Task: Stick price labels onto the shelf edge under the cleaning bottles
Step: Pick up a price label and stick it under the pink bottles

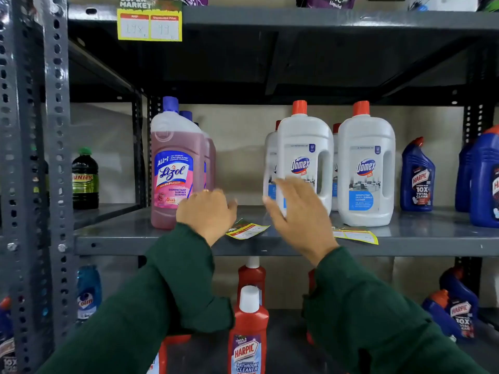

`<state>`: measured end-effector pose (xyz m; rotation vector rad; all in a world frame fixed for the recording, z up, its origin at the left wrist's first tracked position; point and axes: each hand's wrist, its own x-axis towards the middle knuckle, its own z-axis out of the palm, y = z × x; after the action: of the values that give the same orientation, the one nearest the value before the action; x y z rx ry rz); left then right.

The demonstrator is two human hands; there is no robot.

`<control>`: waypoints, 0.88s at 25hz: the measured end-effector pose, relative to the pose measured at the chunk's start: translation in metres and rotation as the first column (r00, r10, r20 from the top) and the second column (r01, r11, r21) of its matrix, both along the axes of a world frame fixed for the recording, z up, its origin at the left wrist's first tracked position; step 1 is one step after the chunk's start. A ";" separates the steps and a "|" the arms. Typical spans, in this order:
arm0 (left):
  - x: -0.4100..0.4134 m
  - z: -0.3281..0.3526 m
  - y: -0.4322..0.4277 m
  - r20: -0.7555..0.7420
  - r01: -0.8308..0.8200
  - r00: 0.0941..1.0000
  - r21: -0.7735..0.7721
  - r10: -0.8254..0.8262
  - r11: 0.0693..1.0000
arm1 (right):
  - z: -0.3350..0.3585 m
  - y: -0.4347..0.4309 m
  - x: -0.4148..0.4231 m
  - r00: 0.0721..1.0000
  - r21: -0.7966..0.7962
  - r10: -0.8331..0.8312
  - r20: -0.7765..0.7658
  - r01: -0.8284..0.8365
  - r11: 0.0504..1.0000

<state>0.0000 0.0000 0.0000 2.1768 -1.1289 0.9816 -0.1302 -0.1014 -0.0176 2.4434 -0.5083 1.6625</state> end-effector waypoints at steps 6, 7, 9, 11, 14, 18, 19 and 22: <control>-0.003 0.002 -0.004 -0.200 -0.011 0.978 0.226 0.057 0.974 | -0.019 0.009 0.028 0.977 0.059 0.110 -0.183 -0.101 0.993; 0.000 0.004 -0.004 -0.224 0.012 0.974 0.199 0.034 0.980 | -0.018 0.006 0.028 0.978 0.057 0.118 -0.170 -0.109 0.992; 0.004 0.007 -0.005 -0.324 0.084 0.946 0.140 -0.034 0.987 | -0.018 0.005 0.027 0.981 0.058 0.117 -0.156 -0.109 0.992; 0.008 0.007 -0.007 -0.444 0.164 0.890 0.089 -0.108 0.982 | -0.021 0.004 0.028 0.981 0.042 0.117 -0.155 -0.112 0.993; 0.010 0.001 -0.009 -0.535 0.277 0.797 -0.088 -0.280 0.957 | -0.023 0.003 0.028 0.969 0.204 0.233 -0.083 -0.212 0.956; 0.010 0.006 0.003 -0.424 0.418 0.770 -0.228 -0.476 0.879 | -0.021 0.001 0.031 0.947 0.380 0.318 -0.041 -0.279 0.882; 0.011 0.008 0.008 -0.412 0.442 0.764 -0.226 -0.496 0.868 | -0.019 0.003 0.031 0.947 0.393 0.320 -0.022 -0.286 0.874; 0.013 0.010 0.025 -0.379 0.466 0.783 -0.168 -0.493 0.869 | -0.015 0.013 0.030 0.924 0.393 0.377 0.064 -0.371 0.841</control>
<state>0.0134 0.0255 0.0099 1.7795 -1.3174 0.3054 -0.0999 -0.0885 -0.0323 3.0155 -0.4202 1.8272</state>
